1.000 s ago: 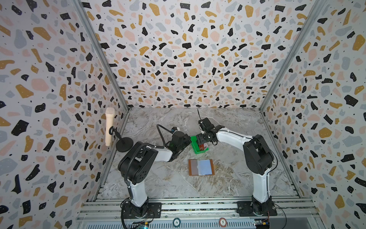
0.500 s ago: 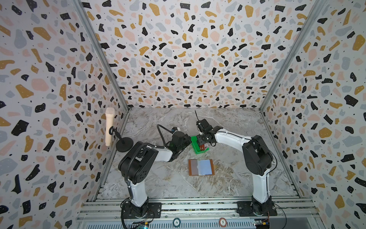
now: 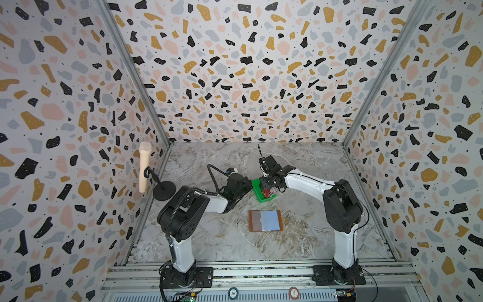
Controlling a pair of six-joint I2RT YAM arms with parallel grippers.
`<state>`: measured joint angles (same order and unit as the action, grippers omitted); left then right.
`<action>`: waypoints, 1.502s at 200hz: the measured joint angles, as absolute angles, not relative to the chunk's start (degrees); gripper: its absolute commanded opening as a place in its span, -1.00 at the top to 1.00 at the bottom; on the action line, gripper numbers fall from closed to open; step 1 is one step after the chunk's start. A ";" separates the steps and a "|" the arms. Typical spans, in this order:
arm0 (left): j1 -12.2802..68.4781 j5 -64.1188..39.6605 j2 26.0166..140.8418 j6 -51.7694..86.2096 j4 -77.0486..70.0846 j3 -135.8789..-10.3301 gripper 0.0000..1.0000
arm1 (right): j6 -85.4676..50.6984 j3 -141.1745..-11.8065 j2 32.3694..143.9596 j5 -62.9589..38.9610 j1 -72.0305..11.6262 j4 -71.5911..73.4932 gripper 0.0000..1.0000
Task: Insert credit cards into a card holder
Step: Pick up the credit card from the storage box.
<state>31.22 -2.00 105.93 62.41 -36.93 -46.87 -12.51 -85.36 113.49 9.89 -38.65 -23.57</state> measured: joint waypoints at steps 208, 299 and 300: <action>28.12 -13.21 120.99 48.40 -23.24 -71.18 0.45 | -11.90 -76.60 91.33 0.40 -35.66 -22.46 1.00; 26.85 -23.88 92.68 53.95 -45.43 -45.47 0.33 | -12.12 -69.21 81.97 -21.58 -28.99 -18.52 1.00; 26.89 -24.14 92.29 54.04 -46.06 -44.86 0.33 | -12.10 -69.12 81.95 -21.85 -28.93 -18.50 1.00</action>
